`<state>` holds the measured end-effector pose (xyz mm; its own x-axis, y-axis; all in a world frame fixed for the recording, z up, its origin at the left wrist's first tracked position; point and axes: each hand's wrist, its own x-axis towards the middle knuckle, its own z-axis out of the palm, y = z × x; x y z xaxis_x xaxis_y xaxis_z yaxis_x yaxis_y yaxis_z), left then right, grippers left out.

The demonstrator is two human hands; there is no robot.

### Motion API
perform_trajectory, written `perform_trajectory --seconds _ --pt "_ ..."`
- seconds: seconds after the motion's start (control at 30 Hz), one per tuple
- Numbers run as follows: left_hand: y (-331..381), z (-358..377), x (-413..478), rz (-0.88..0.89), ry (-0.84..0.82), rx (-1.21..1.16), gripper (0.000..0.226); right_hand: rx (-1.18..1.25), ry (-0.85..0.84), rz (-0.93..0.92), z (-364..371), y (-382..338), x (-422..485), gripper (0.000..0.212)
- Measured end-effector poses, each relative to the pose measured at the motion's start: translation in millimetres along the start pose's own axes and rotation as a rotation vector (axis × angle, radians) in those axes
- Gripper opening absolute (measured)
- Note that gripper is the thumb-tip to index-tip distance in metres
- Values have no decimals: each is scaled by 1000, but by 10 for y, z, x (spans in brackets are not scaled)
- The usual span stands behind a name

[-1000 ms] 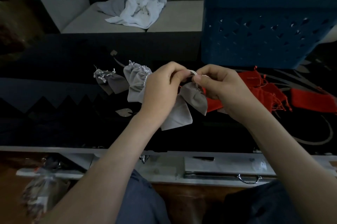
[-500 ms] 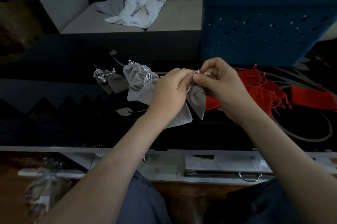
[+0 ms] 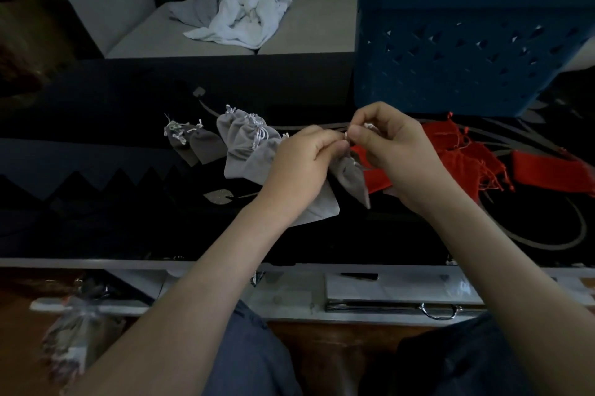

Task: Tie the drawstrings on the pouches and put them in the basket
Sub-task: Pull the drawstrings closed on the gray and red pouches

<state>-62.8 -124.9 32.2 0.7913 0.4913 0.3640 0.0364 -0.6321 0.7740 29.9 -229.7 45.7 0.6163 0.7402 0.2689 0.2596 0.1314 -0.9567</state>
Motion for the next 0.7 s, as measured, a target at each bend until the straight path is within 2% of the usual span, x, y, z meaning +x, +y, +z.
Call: perform_trajectory --seconds 0.23,0.43,0.53,0.6,0.7 --pt "-6 1 10 -18 -23 72 14 -79 -77 -23 -4 -6 -19 11" --pt "1 1 0 -36 -51 85 15 -312 -50 -46 -18 49 13 13" --pt "17 17 9 -51 -47 31 17 -244 -27 -32 -36 73 17 15" --pt "34 21 9 -99 -33 -113 16 -169 -13 -37 -38 62 16 16" --pt "22 29 3 -229 -6 -525 16 -138 48 -59 -44 50 36 11"
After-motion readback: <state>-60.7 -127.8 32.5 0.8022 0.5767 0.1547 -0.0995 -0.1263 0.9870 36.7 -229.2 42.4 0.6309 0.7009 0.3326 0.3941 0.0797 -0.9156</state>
